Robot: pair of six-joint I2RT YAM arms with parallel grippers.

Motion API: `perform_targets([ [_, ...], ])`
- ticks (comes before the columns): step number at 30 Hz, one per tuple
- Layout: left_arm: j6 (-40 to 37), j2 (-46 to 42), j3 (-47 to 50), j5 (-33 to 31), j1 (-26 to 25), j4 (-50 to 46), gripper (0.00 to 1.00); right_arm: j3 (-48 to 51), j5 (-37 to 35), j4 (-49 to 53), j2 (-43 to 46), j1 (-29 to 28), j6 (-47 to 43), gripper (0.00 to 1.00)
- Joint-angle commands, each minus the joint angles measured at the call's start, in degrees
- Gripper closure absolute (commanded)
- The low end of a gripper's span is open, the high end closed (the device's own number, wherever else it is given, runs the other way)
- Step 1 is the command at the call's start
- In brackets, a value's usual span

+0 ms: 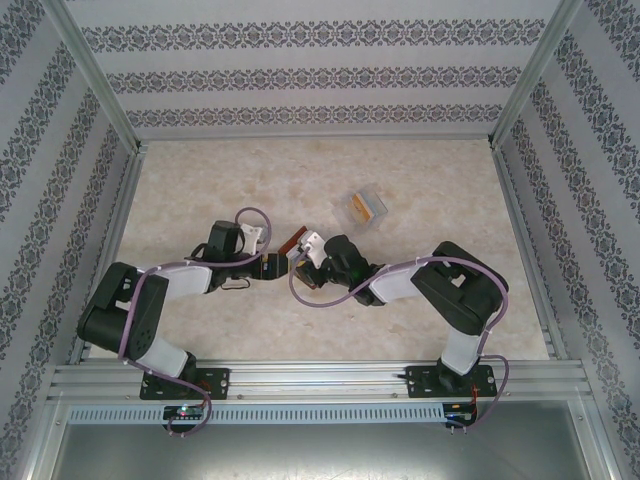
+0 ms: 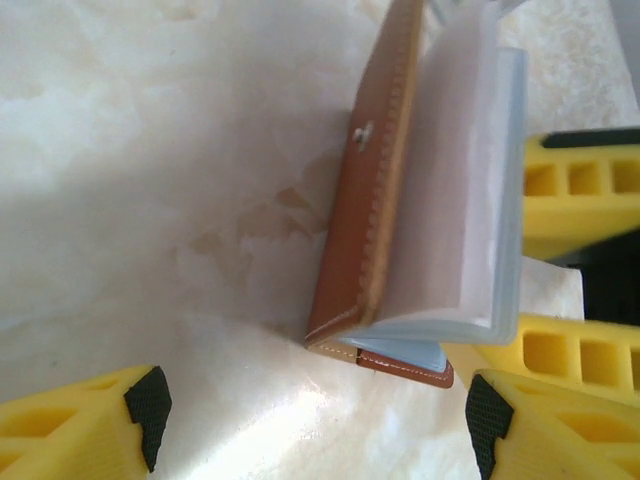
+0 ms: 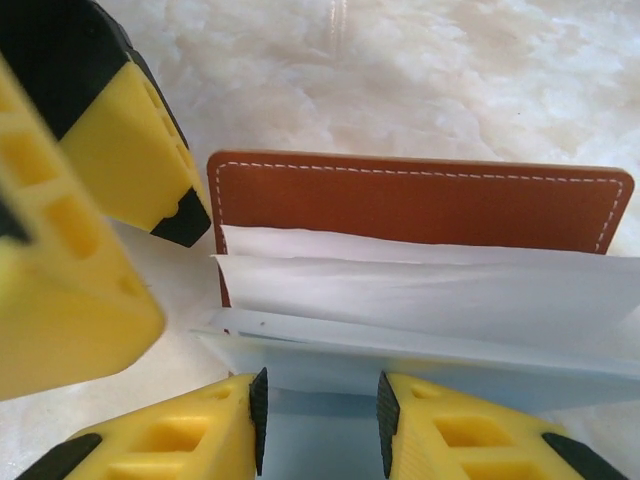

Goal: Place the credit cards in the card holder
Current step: Rotate the card holder at the center of the table.

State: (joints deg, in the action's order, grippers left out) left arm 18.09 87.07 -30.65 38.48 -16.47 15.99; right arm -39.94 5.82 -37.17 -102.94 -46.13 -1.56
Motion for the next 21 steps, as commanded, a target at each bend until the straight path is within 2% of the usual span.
perform_targets([
  [1, -6.6, -4.1, 4.4, -0.9, -0.6, 13.2, 0.18, -0.1, 2.8, -2.2, -0.9, 0.7, 1.5, 0.62],
  [6, -11.5, -6.8, 4.7, -2.4, -0.6, 11.1, 0.18, -0.6, 4.0, -2.5, -1.5, 1.1, 2.1, 0.63],
  [12, -12.4, -2.0, 5.2, 1.0, -0.6, 19.4, 0.22, -1.3, 4.5, -2.6, -2.0, 1.5, 2.8, 0.63],
  [21, -13.0, 2.8, 3.4, 4.0, -0.7, 21.4, 0.26, -1.4, 5.6, -3.0, -2.3, 2.6, 4.7, 0.63],
])
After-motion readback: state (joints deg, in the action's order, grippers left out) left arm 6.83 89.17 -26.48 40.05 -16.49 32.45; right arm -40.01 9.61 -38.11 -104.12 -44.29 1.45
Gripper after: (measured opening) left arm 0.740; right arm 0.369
